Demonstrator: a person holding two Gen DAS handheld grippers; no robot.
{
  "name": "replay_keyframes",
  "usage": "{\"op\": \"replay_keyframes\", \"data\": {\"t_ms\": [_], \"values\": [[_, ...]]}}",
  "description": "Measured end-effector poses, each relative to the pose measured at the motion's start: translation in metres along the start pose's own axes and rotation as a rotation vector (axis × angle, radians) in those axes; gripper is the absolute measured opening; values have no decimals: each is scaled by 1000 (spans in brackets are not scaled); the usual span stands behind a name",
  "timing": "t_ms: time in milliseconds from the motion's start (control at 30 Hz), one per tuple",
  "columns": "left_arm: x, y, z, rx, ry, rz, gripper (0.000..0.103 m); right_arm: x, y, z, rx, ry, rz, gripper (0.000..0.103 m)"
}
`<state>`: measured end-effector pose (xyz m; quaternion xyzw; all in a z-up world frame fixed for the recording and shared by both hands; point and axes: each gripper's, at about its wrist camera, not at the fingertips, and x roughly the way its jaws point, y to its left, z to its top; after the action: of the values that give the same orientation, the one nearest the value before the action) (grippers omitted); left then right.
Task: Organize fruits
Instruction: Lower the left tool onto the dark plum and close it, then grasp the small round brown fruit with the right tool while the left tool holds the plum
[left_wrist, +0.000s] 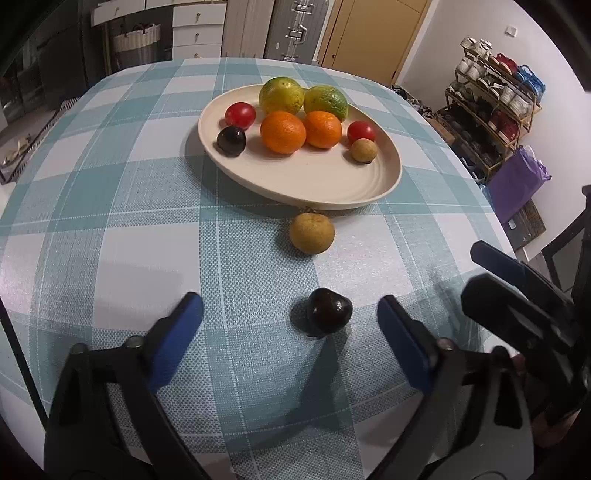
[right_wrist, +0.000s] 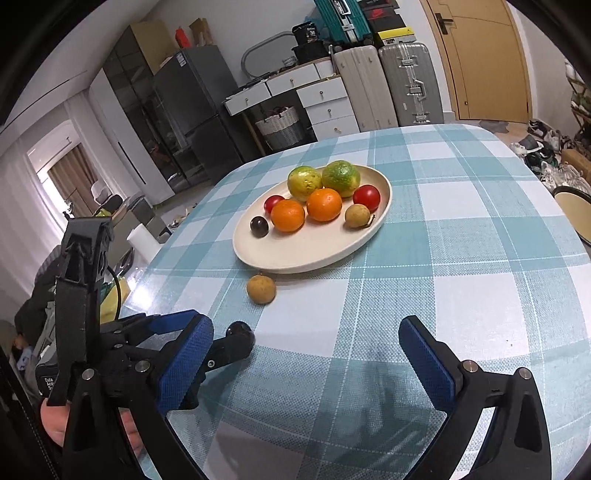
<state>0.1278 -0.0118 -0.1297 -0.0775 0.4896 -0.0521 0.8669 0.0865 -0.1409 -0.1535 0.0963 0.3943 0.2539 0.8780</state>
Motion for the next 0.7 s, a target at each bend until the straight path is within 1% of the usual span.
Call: {"op": "replay_keyframes", "data": {"t_ms": [33,67,100,133,167,200,233,267,300,333,433,700], "values": [[0,-1,0,8,3,6,78,1,0,0,1,0,1,103],[0,-1,0,16,7,6,70,1,-1,0,4,0,0,103],[-1,-1,-1,22,7,-5,65,2,-2,1,6,1,0,102],[-2,0,-1,23,2,-35,62,3,-3,1,11,3,0,102],[-4,1,-1,22,-1,-65,55,4,-4,1,16,5,-1,102],[-5,1,-2,23,0,-83,45,4,-5,0,20,7,-2,102],[-5,2,-2,25,0,-99,40,5,-5,0,24,11,-4,102],[-6,2,-2,24,-3,-126,29,5,-6,0,26,13,-5,102],[-8,4,-3,12,-10,-161,20,5,-6,0,27,14,-6,102],[-9,5,-3,3,-13,-177,20,5,-6,0,26,15,-7,102],[-10,5,-5,15,-19,-188,20,7,-5,0,25,19,-10,102],[-13,19,-9,-24,-14,-258,19,14,3,0,18,43,-20,102]]}}
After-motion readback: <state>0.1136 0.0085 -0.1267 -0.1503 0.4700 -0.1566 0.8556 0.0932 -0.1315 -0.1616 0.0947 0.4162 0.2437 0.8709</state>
